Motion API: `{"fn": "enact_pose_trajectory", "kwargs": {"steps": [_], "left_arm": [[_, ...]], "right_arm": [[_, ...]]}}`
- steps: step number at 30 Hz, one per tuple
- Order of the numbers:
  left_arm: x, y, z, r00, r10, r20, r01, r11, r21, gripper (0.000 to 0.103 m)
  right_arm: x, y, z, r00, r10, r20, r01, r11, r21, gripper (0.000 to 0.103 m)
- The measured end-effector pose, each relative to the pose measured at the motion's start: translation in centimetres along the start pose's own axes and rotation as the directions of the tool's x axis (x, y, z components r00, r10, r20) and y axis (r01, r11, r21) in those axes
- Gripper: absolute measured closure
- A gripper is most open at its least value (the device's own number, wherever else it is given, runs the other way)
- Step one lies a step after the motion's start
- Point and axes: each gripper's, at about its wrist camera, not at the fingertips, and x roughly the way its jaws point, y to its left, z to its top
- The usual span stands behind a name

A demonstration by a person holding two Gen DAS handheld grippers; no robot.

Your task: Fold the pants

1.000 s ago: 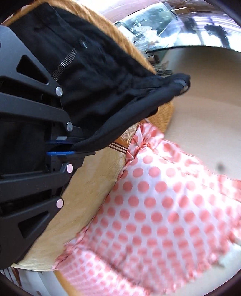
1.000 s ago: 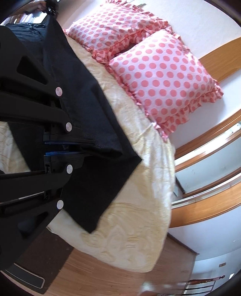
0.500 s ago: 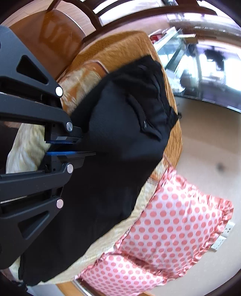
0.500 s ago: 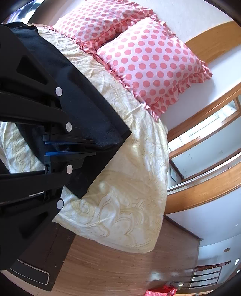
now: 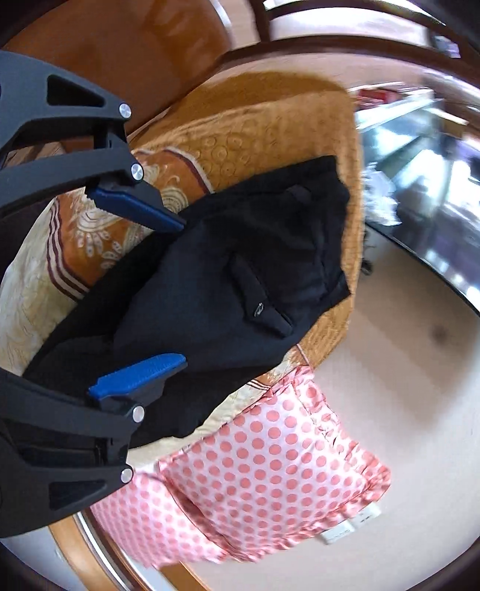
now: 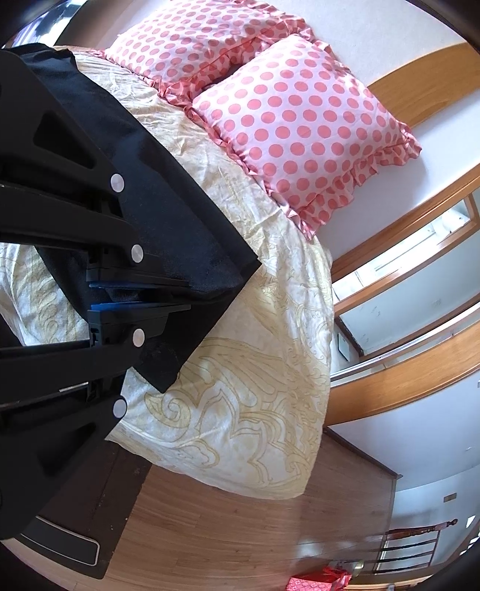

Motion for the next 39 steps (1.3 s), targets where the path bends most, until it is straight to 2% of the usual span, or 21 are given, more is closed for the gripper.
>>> {"fn": "enact_pose_trajectory", "kwargs": {"steps": [4,6,8,9,10,12,13,14,16,19,25,29,31,34,37,39], "left_arm": [[0.3,0.6,1.4,1.000,-0.020,-0.009,0.020,1.000,-0.019,0.048],[0.8,1.1,1.9,0.999,-0.026,-0.028,0.024,0.998,-0.050,0.048],[1.3,1.6,2.3,0.999,-0.027,-0.039,0.024,0.997,-0.078,0.058],[1.3,1.8,2.5,0.999,-0.025,-0.040,0.022,0.996,-0.081,0.060],[1.4,1.8,2.5,0.999,-0.019,-0.038,0.016,0.996,-0.082,0.064],[1.4,1.8,2.5,0.999,0.023,-0.030,-0.025,0.997,-0.067,0.082],[1.4,1.8,2.5,0.998,0.062,-0.020,-0.063,0.997,-0.051,0.099],[1.2,1.8,2.5,0.998,0.069,-0.012,-0.070,0.997,-0.042,0.100],[0.3,1.9,2.4,0.997,0.080,0.024,-0.079,0.996,-0.033,0.101],[-1.1,1.6,2.0,0.988,0.136,0.079,-0.138,0.990,0.020,0.101],[-0.6,1.1,0.8,0.967,0.231,0.107,-0.242,0.964,0.107,0.101],[-0.4,0.2,0.5,0.953,0.271,0.136,-0.291,0.942,0.165,0.097],[-1.1,-0.3,0.3,0.950,0.266,0.164,-0.293,0.940,0.174,0.094],[-2.5,-1.9,-0.2,0.945,0.248,0.212,-0.292,0.933,0.210,0.076],[-3.2,-4.2,-1.4,0.962,0.176,0.210,-0.230,0.935,0.269,0.058],[-2.8,-6.2,-2.6,0.981,0.108,0.163,-0.157,0.930,0.333,0.055]], "right_arm": [[0.1,0.0,-0.1,1.000,-0.004,-0.005,0.004,1.000,-0.003,0.098],[0.1,-0.1,-0.1,1.000,-0.003,-0.008,0.003,1.000,-0.002,0.098],[0.1,-0.1,-0.1,1.000,-0.004,-0.008,0.004,1.000,-0.004,0.098],[0.2,-0.1,-0.1,1.000,-0.004,-0.010,0.004,1.000,-0.005,0.098],[0.2,-0.1,-0.2,1.000,-0.005,-0.012,0.005,1.000,-0.007,0.098],[0.3,-0.1,-0.3,1.000,-0.007,-0.014,0.007,1.000,-0.007,0.098],[0.4,-0.2,-0.3,1.000,-0.008,-0.014,0.008,1.000,-0.006,0.098],[0.3,-0.3,-0.3,1.000,-0.008,-0.012,0.008,1.000,-0.003,0.098],[0.2,-0.3,-0.2,1.000,0.000,-0.003,0.000,1.000,0.004,0.098],[-0.1,-0.1,0.1,1.000,0.001,0.009,-0.001,1.000,-0.004,0.098],[-0.8,0.1,0.1,0.999,-0.010,0.036,0.011,1.000,-0.019,0.098],[0.0,-0.5,-0.3,1.000,-0.024,0.003,0.024,1.000,-0.005,0.098],[-0.1,-0.8,-0.5,1.000,-0.018,0.005,0.018,1.000,0.006,0.098],[-0.2,-0.6,-0.5,1.000,-0.022,0.006,0.022,1.000,-0.006,0.098],[-0.7,-0.6,-0.5,1.000,-0.020,0.016,0.020,1.000,-0.005,0.098],[-1.0,-0.7,-0.6,0.999,-0.023,0.022,0.023,1.000,-0.006,0.098]]}}
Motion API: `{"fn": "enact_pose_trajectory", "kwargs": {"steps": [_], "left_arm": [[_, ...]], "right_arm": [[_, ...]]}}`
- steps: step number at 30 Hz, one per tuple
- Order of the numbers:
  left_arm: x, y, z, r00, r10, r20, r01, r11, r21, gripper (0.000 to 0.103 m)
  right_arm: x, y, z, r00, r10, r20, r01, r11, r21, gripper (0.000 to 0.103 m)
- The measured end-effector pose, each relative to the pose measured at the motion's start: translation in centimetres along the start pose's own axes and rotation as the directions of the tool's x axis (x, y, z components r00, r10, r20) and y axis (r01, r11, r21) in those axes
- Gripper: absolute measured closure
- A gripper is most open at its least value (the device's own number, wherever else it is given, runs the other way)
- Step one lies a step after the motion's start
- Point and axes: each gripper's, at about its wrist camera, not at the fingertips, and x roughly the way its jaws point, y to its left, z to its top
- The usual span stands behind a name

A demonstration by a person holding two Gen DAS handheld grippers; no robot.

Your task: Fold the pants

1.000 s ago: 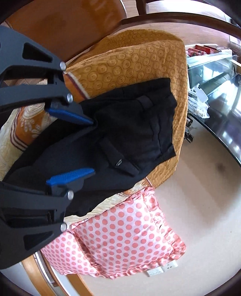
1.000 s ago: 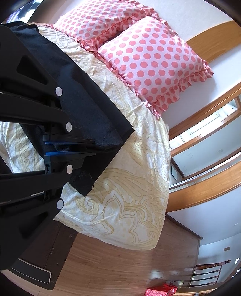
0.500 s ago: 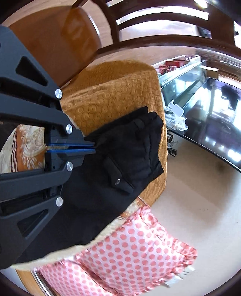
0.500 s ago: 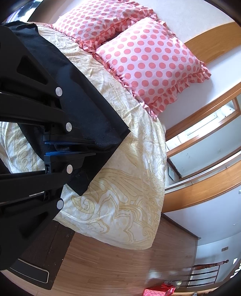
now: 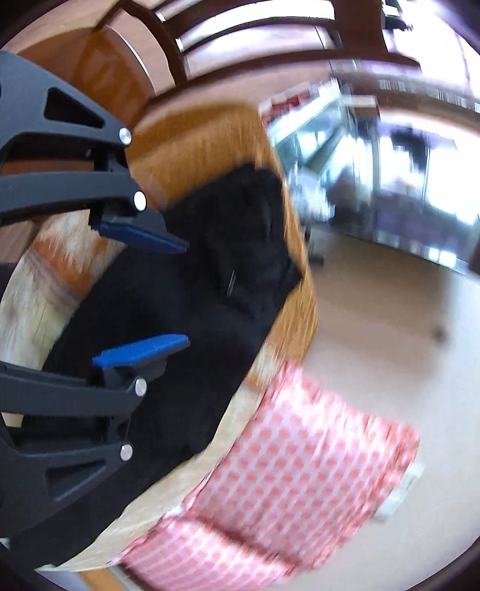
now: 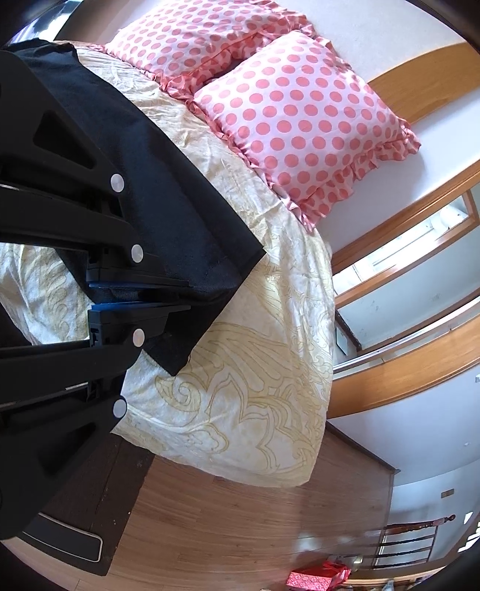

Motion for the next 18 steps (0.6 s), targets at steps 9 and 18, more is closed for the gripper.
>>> {"fn": "enact_pose_trajectory", "kwargs": {"steps": [9,18], "left_arm": [[3.0,-11.4,-5.6,0.890,-0.356,-0.285,0.428,0.866,0.257,0.041],[4.1,-15.3,-9.3,0.784,-0.454,-0.424,0.591,0.754,0.286,0.027]], "right_arm": [[0.5,-0.8,-0.9,0.999,-0.038,-0.034,0.038,0.999,-0.009,0.097],[-3.4,3.2,-1.1,0.993,-0.088,0.078,0.102,0.974,-0.204,0.045]]}}
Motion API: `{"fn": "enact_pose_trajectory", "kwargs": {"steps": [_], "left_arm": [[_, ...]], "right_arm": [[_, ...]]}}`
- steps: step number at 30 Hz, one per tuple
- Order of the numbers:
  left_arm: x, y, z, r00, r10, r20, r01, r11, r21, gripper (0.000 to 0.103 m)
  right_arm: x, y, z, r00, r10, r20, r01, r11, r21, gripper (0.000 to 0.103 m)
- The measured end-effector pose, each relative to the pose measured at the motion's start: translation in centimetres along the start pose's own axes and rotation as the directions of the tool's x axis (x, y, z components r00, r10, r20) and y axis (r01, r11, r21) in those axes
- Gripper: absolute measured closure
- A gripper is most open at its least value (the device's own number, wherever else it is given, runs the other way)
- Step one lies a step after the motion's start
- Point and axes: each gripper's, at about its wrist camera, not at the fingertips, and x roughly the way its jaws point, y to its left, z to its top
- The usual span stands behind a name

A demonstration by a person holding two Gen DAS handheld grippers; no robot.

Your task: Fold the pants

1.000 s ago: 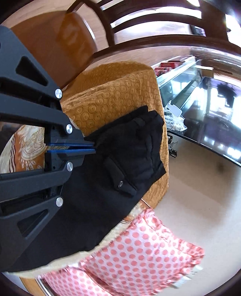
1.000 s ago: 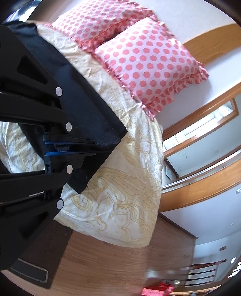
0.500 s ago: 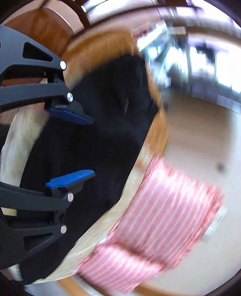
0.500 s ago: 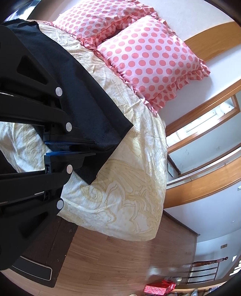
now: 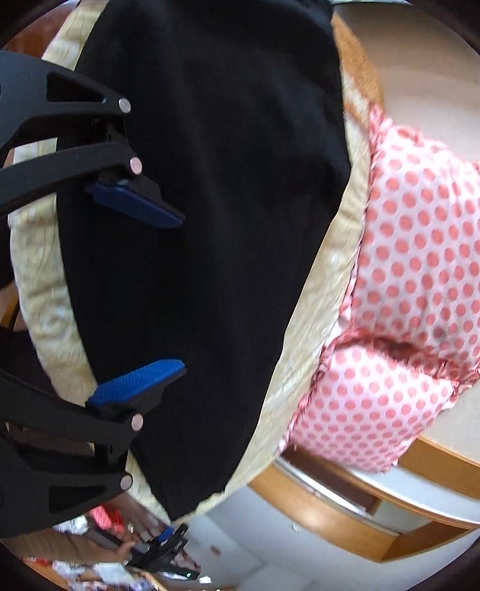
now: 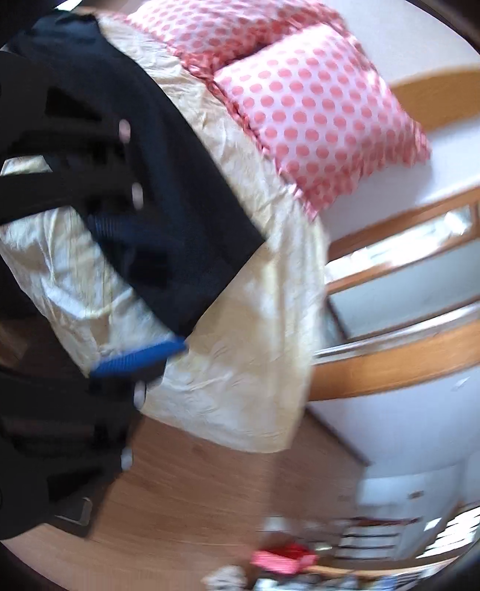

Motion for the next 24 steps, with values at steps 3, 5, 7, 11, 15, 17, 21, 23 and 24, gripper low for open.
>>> {"fn": "enact_pose_trajectory", "kwargs": {"steps": [3,5,7,11,15,17,21,23,24], "left_arm": [[0.6,-1.3,-0.4,1.000,0.010,-0.001,-0.010,0.998,0.057,0.026],[0.8,-1.6,-0.6,1.000,0.029,-0.008,-0.028,0.996,0.087,0.023],[0.9,-1.8,-0.9,0.999,0.034,-0.002,-0.034,0.994,0.103,0.021],[0.9,-2.3,-1.4,0.999,0.050,0.001,-0.050,0.988,0.149,0.019],[0.5,-2.5,-2.3,0.998,0.061,0.005,-0.061,0.977,0.204,0.019],[0.3,-2.5,-2.7,0.998,0.058,0.010,-0.058,0.975,0.216,0.019],[-0.1,-2.8,-3.5,0.999,0.050,0.006,-0.050,0.969,0.244,0.017],[-0.3,-3.0,-3.8,0.999,0.054,0.001,-0.053,0.962,0.268,0.017],[-0.3,-3.2,-4.0,0.998,0.058,-0.001,-0.056,0.958,0.282,0.017]], "right_arm": [[-1.6,6.0,-0.6,0.987,0.158,-0.002,-0.155,0.970,-0.188,0.045],[-1.8,11.4,-2.4,0.951,0.298,-0.085,-0.309,0.896,-0.319,0.046],[-1.7,15.8,-4.6,0.915,0.369,-0.163,-0.403,0.817,-0.413,0.046],[-0.7,20.8,-7.9,0.902,0.367,-0.227,-0.430,0.731,-0.530,0.046],[0.4,21.3,-10.1,0.899,0.319,-0.300,-0.437,0.704,-0.559,0.046],[-0.6,20.1,-10.7,0.889,0.346,-0.299,-0.456,0.715,-0.530,0.045],[-2.1,18.9,-11.7,0.889,0.344,-0.303,-0.457,0.717,-0.527,0.045],[-2.7,18.6,-12.0,0.892,0.332,-0.306,-0.450,0.713,-0.538,0.045],[-2.8,18.6,-11.9,0.892,0.329,-0.311,-0.450,0.713,-0.538,0.045]]}}
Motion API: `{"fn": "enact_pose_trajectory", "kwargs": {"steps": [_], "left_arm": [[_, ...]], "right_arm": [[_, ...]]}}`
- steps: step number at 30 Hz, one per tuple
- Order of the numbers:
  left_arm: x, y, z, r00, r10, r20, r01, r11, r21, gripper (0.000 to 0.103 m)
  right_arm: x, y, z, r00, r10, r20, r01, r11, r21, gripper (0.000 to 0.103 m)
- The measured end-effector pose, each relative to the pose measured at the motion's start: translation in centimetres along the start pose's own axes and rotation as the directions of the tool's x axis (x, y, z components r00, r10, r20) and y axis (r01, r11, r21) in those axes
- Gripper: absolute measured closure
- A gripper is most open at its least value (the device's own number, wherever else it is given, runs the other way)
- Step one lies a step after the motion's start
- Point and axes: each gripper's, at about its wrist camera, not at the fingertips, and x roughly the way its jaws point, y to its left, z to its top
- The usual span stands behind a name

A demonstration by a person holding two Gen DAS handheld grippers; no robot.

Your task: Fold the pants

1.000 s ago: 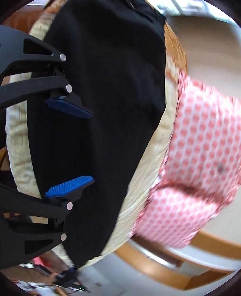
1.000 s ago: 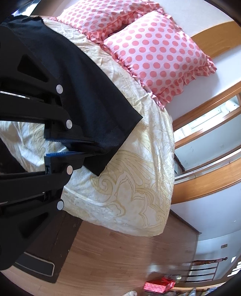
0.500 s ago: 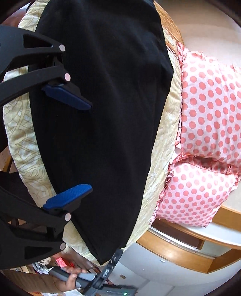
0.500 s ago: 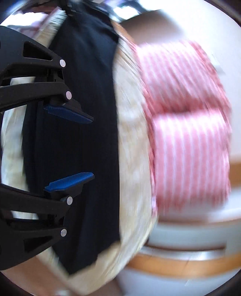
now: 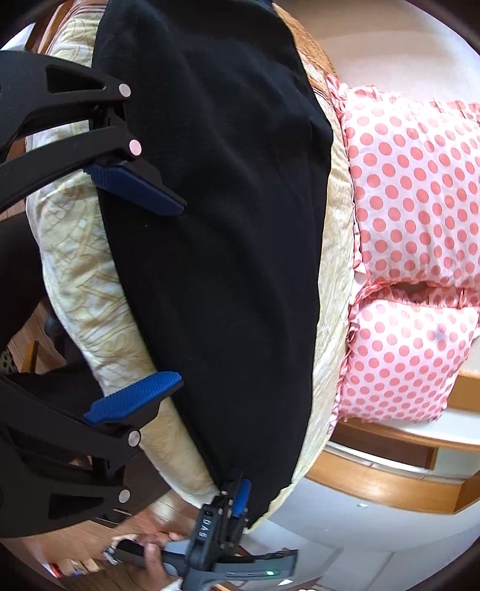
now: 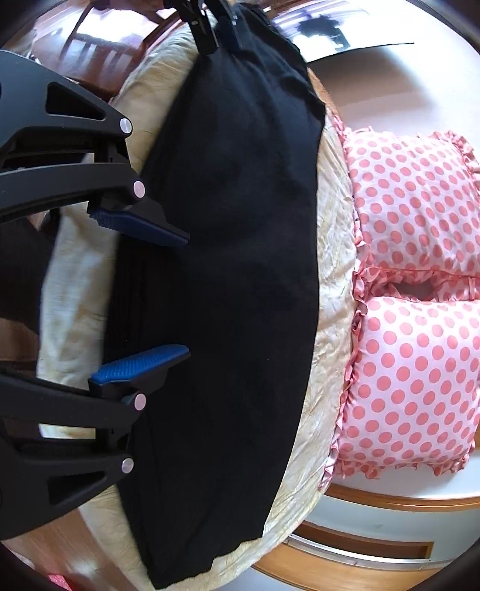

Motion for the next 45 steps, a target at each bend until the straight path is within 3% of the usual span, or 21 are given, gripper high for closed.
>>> {"fn": "enact_pose_trajectory", "kwargs": {"steps": [5,9,13,15,18,20,26,30,33,36,39,42,45], "left_arm": [[-0.3,-0.1,0.3,1.000,0.002,-0.001,-0.002,1.000,0.002,0.016],[-0.5,-0.4,1.2,0.998,0.012,0.063,-0.012,1.000,-0.006,0.013],[0.3,-1.5,2.2,0.993,0.041,0.115,-0.046,0.998,0.037,0.010],[1.2,-1.9,2.5,0.994,0.037,0.102,-0.043,0.998,0.053,0.010],[2.3,-1.9,2.5,0.998,0.028,0.060,-0.031,0.998,0.054,0.010],[2.8,-1.6,2.0,0.999,0.011,0.031,-0.013,0.999,0.038,0.010],[2.4,-1.8,1.1,0.999,0.010,0.046,-0.013,0.998,0.069,0.004],[2.5,-1.9,1.1,0.999,0.009,0.048,-0.012,0.997,0.074,0.002],[2.5,-2.0,1.1,0.999,0.009,0.050,-0.012,0.997,0.074,0.002],[2.5,-2.1,1.2,0.999,0.010,0.050,-0.014,0.997,0.082,0.002],[2.5,-2.1,1.2,0.999,0.012,0.050,-0.016,0.996,0.086,0.002],[2.5,-2.2,1.1,0.999,0.018,0.051,-0.022,0.996,0.092,0.002],[2.5,-2.2,1.0,0.998,0.021,0.053,-0.026,0.995,0.096,0.002]], "right_arm": [[-0.6,-1.6,0.6,1.000,0.017,0.011,-0.018,0.998,0.059,0.045],[-1.9,-6.2,1.1,0.989,-0.130,0.065,0.117,0.978,0.171,0.043],[-2.1,-9.9,1.5,0.951,-0.300,0.074,0.283,0.941,0.187,0.041],[-1.6,-11.8,1.5,0.938,-0.342,0.055,0.323,0.922,0.214,0.033],[-0.3,-14.5,0.8,0.935,-0.354,-0.026,0.349,0.903,0.250,0.033],[-0.3,-14.9,-0.2,0.941,-0.336,-0.031,0.331,0.904,0.271,0.032],[-2.7,-15.5,-2.3,0.950,-0.312,-0.007,0.296,0.894,0.337,0.032],[-5.4,-18.8,-3.1,0.909,-0.417,0.018,0.355,0.794,0.493,0.032],[-5.4,-22.0,-3.8,0.897,-0.440,-0.031,0.371,0.715,0.592,0.032],[-5.0,-23.6,-3.8,0.893,-0.448,-0.039,0.368,0.679,0.636,0.032],[-4.1,-24.0,-3.7,0.914,-0.404,-0.034,0.330,0.694,0.640,0.032],[-3.4,-23.2,-3.2,0.911,-0.410,-0.033,0.345,0.719,0.604,0.030],[-3.6,-23.6,-3.4,0.914,-0.405,-0.007,0.315,0.699,0.642,0.032]]}}
